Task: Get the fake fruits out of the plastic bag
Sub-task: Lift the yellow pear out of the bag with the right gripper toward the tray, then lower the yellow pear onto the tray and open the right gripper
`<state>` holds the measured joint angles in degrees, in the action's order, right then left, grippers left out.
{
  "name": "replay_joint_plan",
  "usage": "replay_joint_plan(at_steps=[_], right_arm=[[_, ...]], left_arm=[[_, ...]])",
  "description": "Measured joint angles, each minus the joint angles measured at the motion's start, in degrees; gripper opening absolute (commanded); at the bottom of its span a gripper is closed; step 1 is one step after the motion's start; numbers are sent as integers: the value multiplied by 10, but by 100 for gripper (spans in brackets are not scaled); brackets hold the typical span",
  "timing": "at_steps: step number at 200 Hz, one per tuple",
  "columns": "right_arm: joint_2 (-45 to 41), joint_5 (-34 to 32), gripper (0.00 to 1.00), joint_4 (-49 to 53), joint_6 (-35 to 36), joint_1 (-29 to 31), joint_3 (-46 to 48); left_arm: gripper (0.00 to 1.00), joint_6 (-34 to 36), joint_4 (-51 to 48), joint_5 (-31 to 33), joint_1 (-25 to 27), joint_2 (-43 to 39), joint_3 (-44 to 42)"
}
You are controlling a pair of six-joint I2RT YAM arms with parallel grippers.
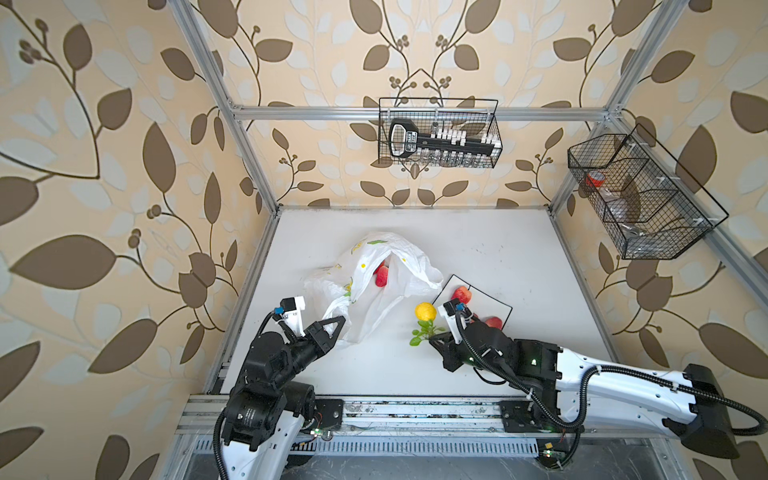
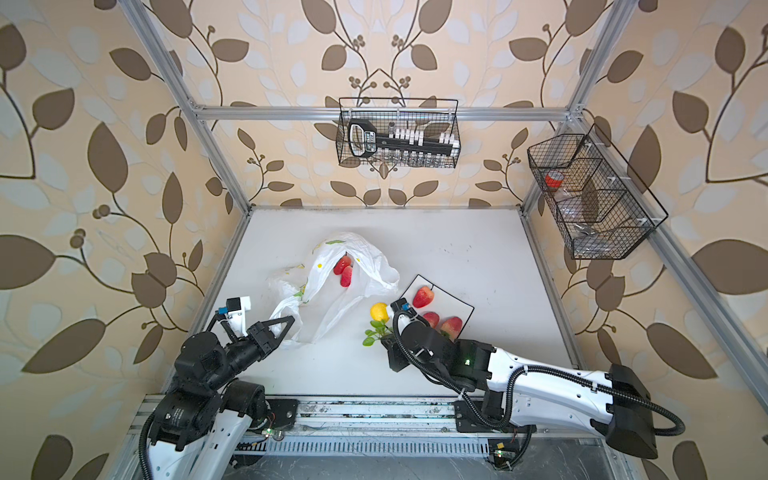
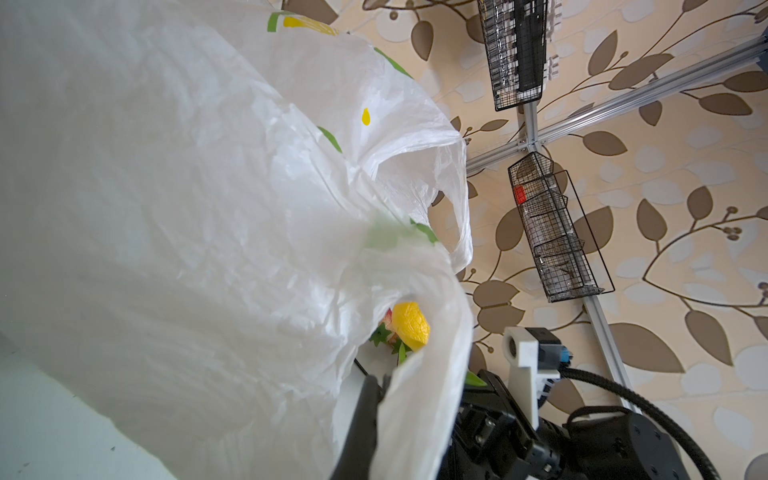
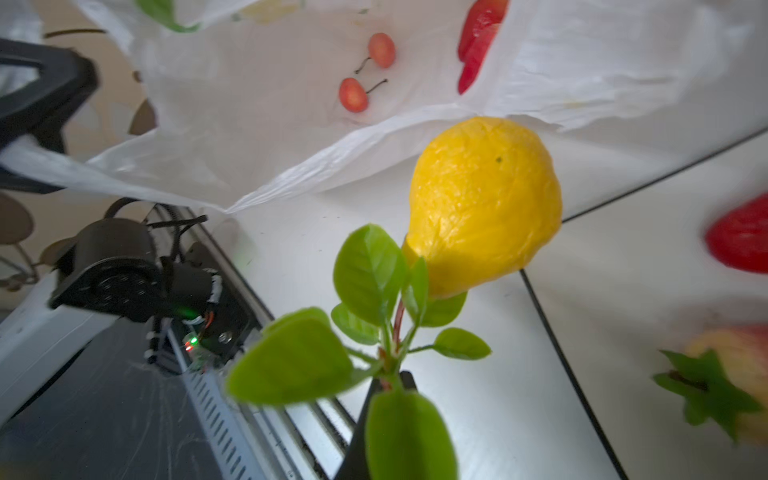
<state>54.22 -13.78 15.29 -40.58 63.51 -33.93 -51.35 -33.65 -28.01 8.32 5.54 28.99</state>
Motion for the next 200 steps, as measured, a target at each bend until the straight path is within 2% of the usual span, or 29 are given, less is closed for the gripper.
replay_joint_plan(at_steps=[24,55,109,148,172,200], right_arm=[[-1,-13,9,17,-21,-62,21],[35,-5,10,-2,-26,-113,24],[128,43,12,-56,-20,-176,24],[167,63,16,-85,-20,-198,24],[178,67,23,-92,-18,-203,24],[178,68,41,-96,-17,-206,24]], left_arm=[[0,0,0,0,0,-3,0],[0,0,0,0,0,-4,0],[0,1,-2,0,0,-4,0],[0,1,-6,0,0,-4,0],[0,1,-8,0,0,-4,0],[0,2,-8,0,0,-4,0]])
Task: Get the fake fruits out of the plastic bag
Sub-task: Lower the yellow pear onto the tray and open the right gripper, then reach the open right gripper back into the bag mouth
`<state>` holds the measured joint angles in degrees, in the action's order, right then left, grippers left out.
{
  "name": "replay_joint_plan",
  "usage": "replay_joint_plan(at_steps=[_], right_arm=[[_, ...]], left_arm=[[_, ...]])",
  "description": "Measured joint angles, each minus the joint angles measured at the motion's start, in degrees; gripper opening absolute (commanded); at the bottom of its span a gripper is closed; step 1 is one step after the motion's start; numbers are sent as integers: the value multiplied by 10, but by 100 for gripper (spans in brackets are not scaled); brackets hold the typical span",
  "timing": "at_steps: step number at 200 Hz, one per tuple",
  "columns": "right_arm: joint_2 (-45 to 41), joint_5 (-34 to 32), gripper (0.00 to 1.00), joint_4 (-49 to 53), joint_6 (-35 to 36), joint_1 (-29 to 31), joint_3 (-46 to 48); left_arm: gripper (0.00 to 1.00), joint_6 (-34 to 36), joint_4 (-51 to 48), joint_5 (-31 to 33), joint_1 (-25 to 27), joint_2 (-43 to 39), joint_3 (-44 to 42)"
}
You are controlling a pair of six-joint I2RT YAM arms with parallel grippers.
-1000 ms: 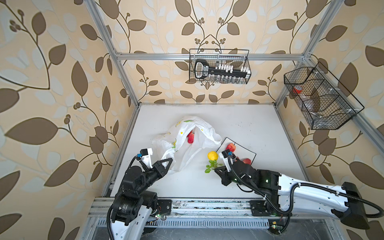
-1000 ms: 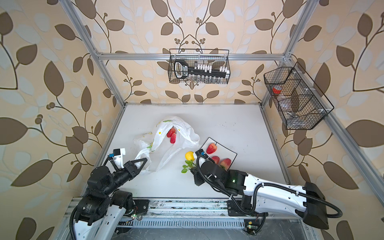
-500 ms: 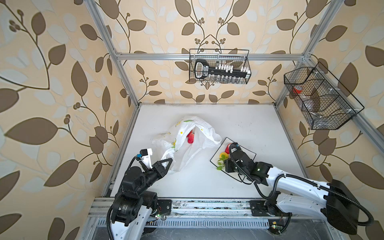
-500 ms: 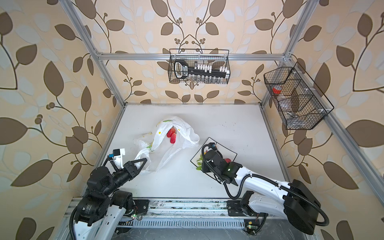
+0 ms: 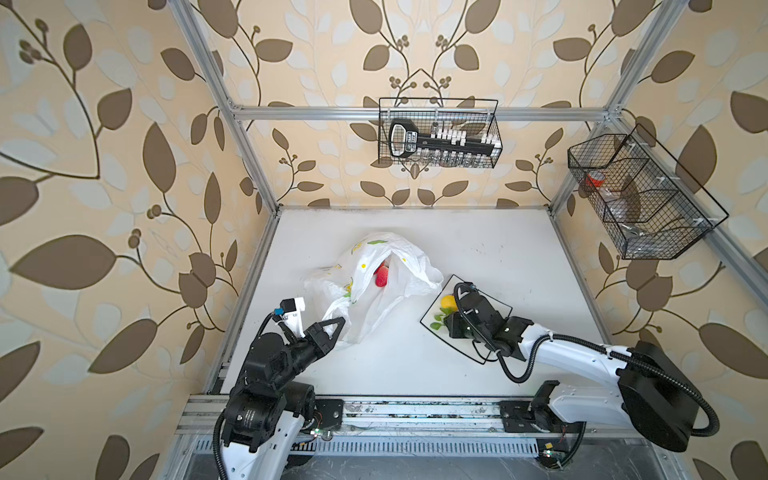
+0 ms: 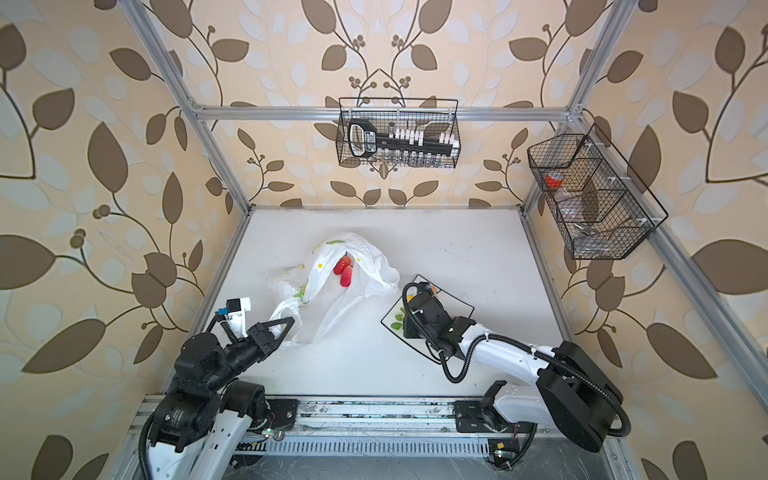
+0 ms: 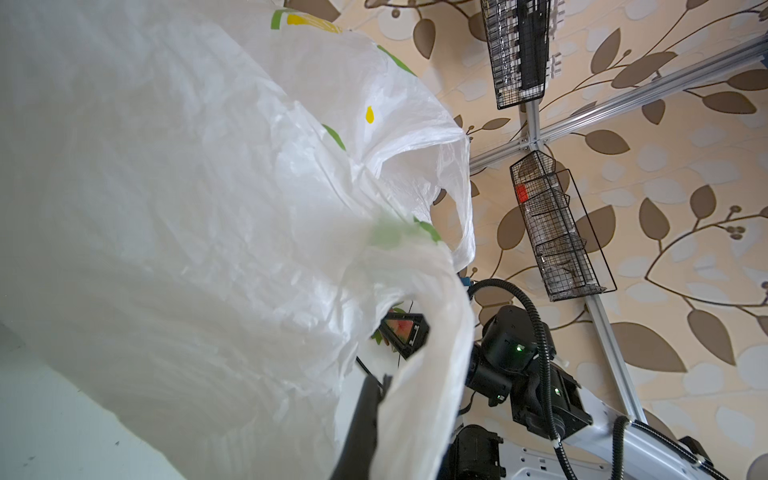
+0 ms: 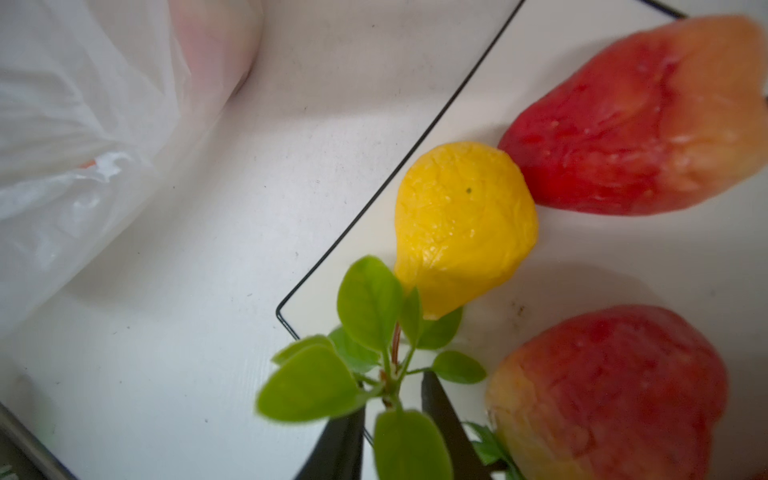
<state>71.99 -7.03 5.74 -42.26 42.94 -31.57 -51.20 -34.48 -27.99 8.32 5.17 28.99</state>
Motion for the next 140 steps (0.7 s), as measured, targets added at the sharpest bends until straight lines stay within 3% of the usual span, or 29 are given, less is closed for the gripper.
replay_joint_plan(at_steps=[22,64,120,140], right_arm=[[-1,0,51,8,0,0,-4],[-46,0,58,41,10,0,-20],[-183,-15,49,71,58,0,-25],[-212,9,46,47,90,0,-25]], left_arm=[[0,0,0,0,0,0,0],[0,0,0,0,0,0,0],[0,0,0,0,0,0,0],[0,0,0,0,0,0,0]])
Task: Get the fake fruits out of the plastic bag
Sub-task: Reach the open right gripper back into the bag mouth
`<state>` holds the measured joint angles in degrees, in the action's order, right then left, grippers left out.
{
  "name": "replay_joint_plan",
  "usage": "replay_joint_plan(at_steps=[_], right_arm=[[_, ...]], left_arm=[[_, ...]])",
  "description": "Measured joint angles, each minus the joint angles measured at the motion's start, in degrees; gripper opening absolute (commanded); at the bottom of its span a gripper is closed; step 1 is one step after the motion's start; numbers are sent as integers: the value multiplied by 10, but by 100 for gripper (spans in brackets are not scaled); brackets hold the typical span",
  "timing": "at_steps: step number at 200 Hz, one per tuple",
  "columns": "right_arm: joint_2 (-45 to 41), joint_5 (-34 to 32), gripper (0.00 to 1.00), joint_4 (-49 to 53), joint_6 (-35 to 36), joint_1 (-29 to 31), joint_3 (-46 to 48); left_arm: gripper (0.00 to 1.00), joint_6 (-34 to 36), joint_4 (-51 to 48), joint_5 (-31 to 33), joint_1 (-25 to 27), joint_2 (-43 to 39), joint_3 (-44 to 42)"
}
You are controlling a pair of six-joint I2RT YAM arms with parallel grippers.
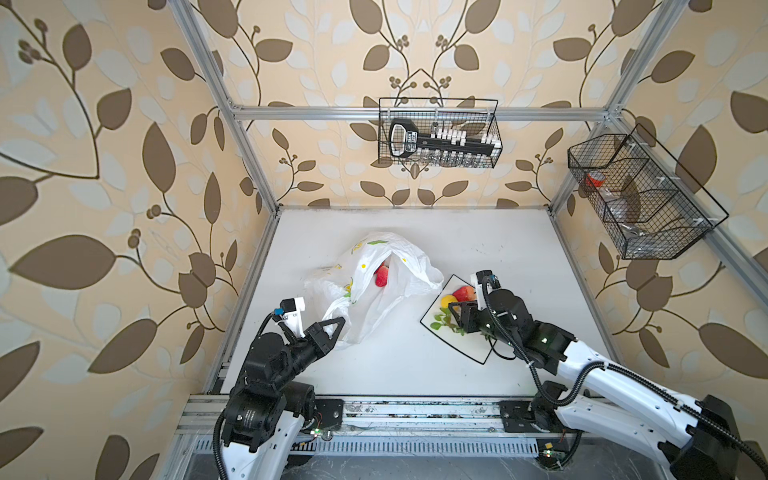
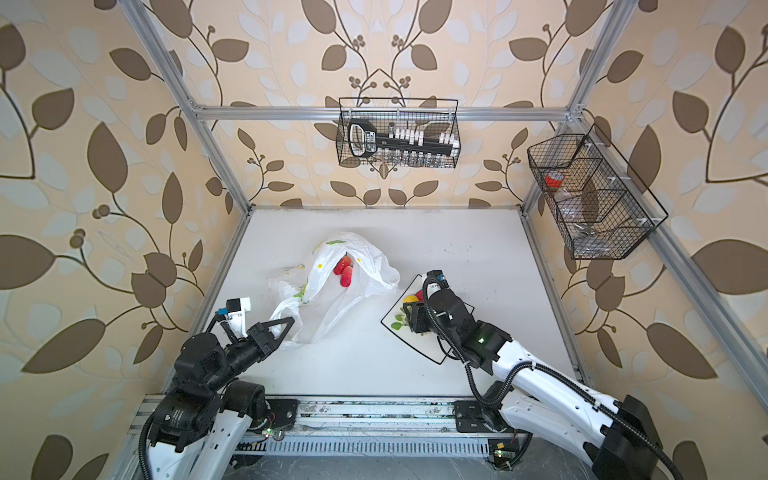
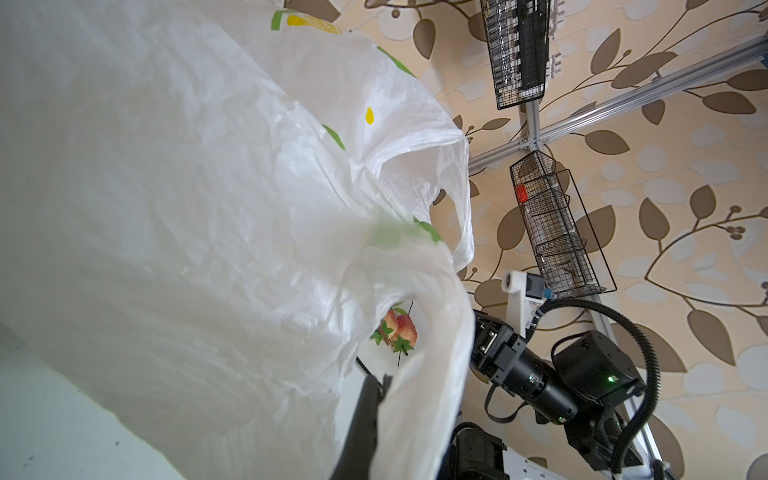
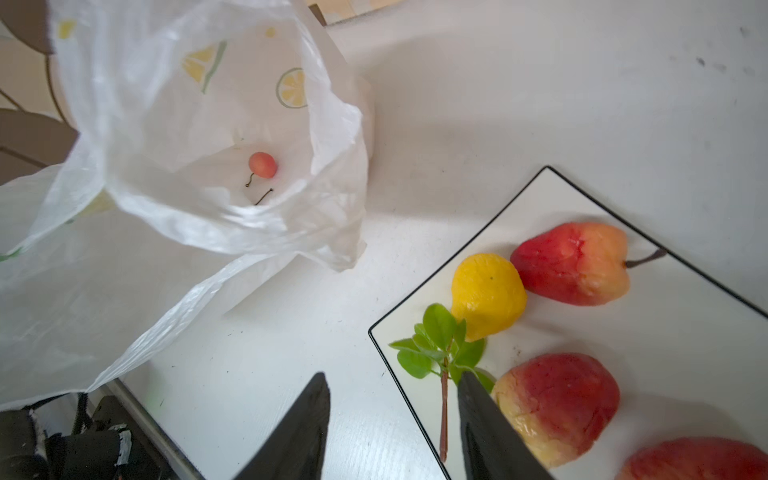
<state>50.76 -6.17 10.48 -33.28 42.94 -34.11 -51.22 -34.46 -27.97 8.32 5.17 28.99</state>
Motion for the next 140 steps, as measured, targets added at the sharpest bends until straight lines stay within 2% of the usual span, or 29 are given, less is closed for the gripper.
replay_joint_plan(at_steps=[30,64,79,106,140], right_arm=[[0,61,40,-76,50,22,0],[60,67,36,-150,124,109,-26],[97,67,33,-182,143,125,-44],[173,73,29,-235,143,129,-85],[268,82,25,-289,86,134,-119]], left_arm=[[0,0,0,0,0,0,0],[0,0,-1,0,0,0,0],[0,0,-2,0,0,0,0],[0,1,-11,1,0,0,3],[0,3,-17,2,0,0,5]])
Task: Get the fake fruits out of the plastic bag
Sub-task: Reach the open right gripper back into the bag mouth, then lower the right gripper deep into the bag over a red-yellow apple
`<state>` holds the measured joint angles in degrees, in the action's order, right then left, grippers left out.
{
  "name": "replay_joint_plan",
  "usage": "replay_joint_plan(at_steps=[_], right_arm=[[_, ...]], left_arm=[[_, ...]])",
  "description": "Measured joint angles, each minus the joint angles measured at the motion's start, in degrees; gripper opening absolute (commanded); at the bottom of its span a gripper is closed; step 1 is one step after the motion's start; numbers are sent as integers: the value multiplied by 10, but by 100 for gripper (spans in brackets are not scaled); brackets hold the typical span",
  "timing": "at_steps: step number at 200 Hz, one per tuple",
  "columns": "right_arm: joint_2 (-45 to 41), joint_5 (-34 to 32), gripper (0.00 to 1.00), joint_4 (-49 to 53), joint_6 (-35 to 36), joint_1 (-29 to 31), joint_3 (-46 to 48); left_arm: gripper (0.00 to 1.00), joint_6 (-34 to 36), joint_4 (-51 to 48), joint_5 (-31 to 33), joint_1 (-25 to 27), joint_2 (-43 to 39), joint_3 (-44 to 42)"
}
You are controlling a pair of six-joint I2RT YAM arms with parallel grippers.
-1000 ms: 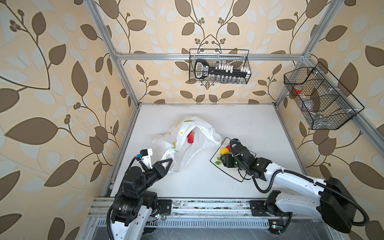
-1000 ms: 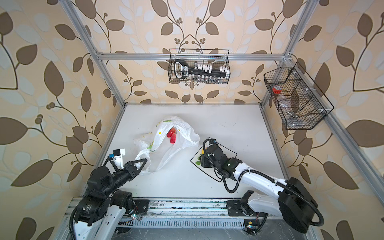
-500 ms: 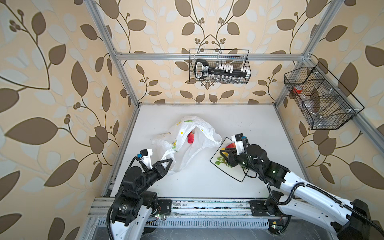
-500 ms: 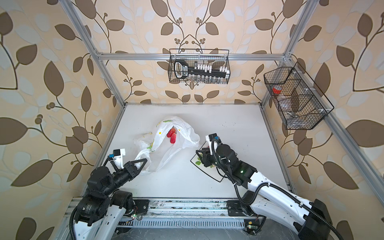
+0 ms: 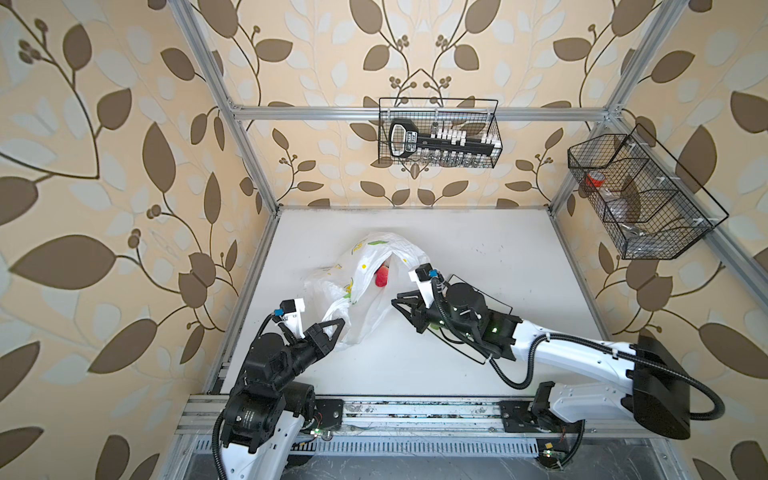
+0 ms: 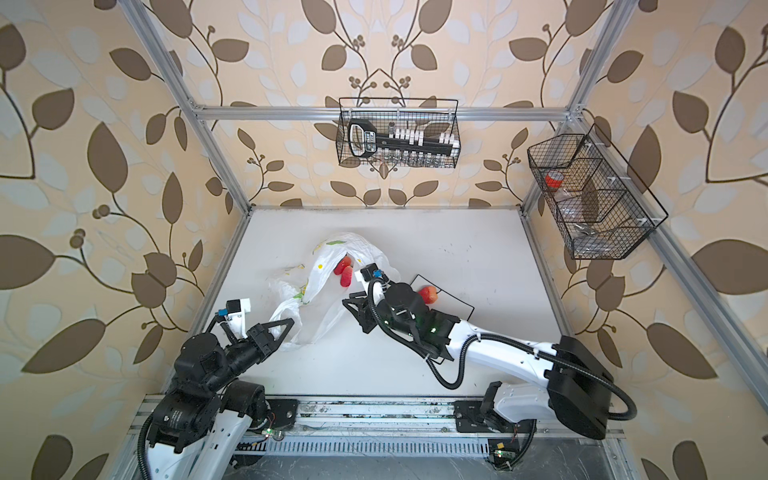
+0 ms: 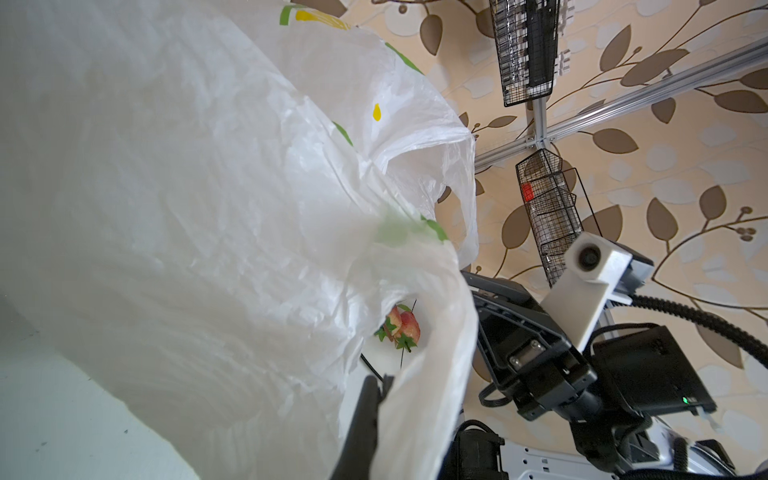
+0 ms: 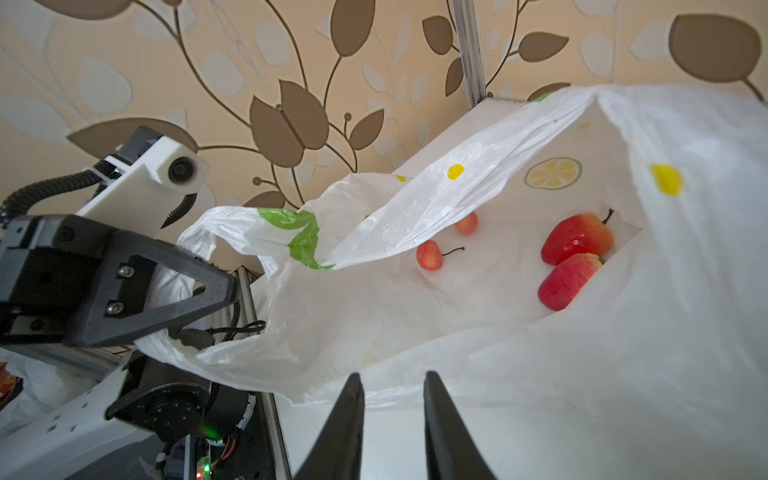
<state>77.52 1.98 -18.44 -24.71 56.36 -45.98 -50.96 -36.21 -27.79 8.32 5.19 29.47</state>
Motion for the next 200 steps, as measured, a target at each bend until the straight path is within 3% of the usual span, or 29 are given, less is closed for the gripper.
replay_joint_plan(at_steps=[54,125,149,200], right_arm=[[124,-14,25,-22,-129,19,-50],[261,-117,28,-30,-302,35,-156],[304,-154,30,-11,-304,35,-192],[377,-185,37,50,-202,-4,-292]], left_arm=[[0,0,0,0,0,0,0],[0,0,0,0,0,0,1],[0,0,0,-1,0,0,11],[0,15,-10,-2,0,-1,32]])
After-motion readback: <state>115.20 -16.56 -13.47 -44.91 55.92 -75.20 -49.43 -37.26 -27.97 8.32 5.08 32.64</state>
